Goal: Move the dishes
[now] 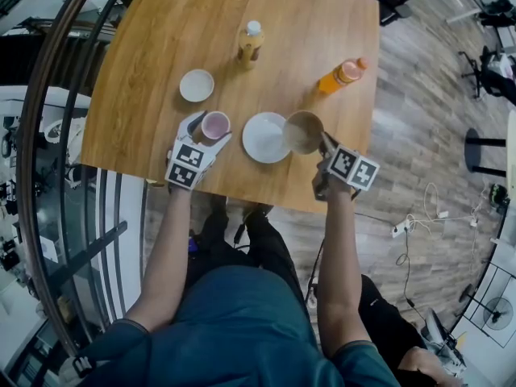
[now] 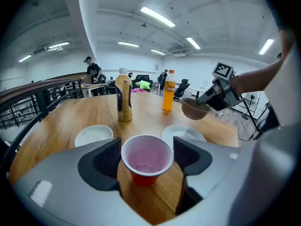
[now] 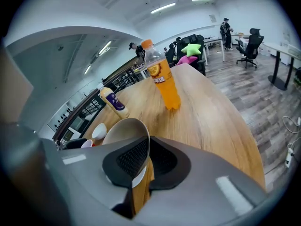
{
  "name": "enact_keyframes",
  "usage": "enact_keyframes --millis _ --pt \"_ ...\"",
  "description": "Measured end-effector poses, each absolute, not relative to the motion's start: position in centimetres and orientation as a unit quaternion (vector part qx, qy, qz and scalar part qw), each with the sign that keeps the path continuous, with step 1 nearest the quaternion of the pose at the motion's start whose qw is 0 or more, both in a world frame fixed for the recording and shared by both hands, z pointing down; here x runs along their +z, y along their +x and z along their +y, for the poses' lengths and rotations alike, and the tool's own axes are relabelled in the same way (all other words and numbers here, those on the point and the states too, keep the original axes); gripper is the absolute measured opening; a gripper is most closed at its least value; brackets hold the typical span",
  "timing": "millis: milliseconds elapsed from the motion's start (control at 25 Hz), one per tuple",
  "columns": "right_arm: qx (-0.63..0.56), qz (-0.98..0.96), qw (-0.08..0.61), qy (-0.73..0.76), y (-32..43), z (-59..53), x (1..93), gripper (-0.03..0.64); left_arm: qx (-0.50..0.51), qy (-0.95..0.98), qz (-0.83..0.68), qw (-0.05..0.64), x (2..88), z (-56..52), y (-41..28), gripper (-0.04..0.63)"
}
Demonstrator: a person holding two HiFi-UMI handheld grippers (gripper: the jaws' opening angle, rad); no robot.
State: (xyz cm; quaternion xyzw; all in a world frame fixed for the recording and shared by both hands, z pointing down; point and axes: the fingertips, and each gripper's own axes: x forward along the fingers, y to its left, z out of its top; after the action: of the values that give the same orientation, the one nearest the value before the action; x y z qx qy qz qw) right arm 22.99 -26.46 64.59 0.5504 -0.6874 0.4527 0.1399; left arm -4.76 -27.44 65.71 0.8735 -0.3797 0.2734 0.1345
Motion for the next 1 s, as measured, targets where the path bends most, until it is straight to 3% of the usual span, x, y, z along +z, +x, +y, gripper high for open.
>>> enact_keyframes --millis 1000 --pt "0.498 -0.619 0.117 0.596 31.0 -25.2 68.0 0.025 0.265 0.874 -0.383 0.141 66.9 -27.5 -4.7 0.348"
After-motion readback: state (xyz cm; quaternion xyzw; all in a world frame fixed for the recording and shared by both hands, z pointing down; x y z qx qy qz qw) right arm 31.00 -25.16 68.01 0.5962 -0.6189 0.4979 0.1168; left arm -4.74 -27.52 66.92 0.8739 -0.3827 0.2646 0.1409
